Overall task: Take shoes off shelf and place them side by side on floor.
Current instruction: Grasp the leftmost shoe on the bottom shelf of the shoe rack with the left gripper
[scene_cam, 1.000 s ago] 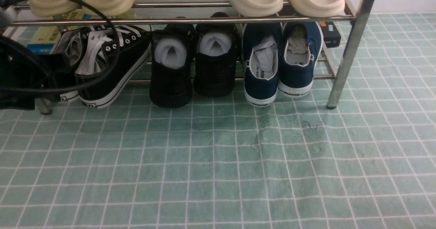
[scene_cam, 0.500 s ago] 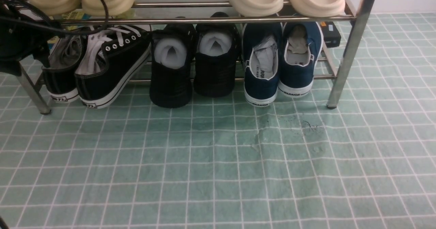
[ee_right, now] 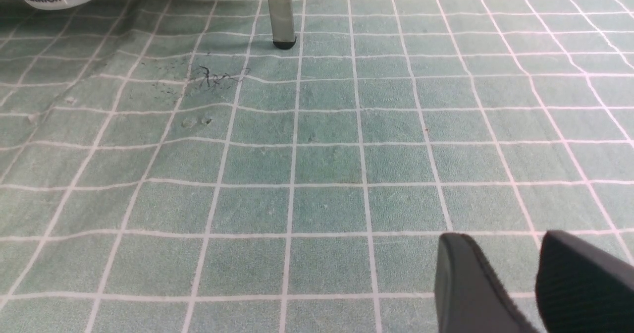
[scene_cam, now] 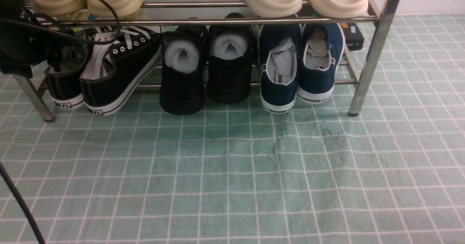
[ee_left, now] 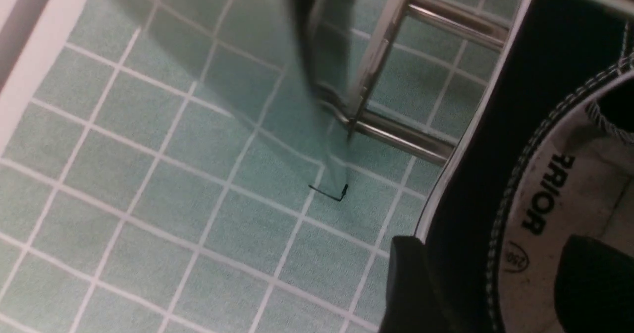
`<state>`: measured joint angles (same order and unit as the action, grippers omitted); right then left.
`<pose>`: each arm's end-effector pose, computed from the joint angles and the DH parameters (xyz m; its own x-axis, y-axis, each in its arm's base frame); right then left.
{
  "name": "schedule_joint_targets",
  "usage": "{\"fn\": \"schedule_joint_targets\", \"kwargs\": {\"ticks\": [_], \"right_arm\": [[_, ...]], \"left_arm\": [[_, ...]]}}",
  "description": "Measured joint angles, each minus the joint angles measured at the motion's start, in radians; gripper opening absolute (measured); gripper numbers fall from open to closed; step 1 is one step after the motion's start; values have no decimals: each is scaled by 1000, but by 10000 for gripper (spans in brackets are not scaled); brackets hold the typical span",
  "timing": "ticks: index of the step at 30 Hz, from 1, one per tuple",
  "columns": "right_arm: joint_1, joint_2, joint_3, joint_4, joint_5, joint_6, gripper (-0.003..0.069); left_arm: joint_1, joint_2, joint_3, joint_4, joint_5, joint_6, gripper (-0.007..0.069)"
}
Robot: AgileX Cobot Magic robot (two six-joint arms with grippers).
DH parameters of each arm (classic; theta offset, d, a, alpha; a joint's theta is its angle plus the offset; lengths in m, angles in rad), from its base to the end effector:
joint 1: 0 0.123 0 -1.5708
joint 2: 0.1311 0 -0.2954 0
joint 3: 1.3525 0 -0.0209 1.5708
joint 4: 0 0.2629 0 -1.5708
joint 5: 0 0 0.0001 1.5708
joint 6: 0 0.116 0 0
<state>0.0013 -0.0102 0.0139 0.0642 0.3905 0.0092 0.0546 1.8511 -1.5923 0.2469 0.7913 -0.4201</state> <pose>0.0775 0.0029 0.1663 -0.3025 0.0681 -0.9507 -0.0039 0.9973 0.0727 0.4456 0.0446 0.2766 -0.7490 -0.2799 -0.6005 -0.3469 0.9379 -0.0045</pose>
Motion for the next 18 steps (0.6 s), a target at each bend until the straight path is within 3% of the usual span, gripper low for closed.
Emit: {"fn": "schedule_joint_targets", "kwargs": {"ticks": [11, 15, 18], "right_arm": [[0, 0, 0, 0, 0, 0, 238], [0, 0, 0, 0, 0, 0, 238], [0, 0, 0, 0, 0, 0, 238]], "left_arm": [[-3, 46, -2, -9, -7, 8, 395], [-3, 46, -4, -19, 8, 8, 298], [-3, 46, -5, -19, 23, 9, 143]]}}
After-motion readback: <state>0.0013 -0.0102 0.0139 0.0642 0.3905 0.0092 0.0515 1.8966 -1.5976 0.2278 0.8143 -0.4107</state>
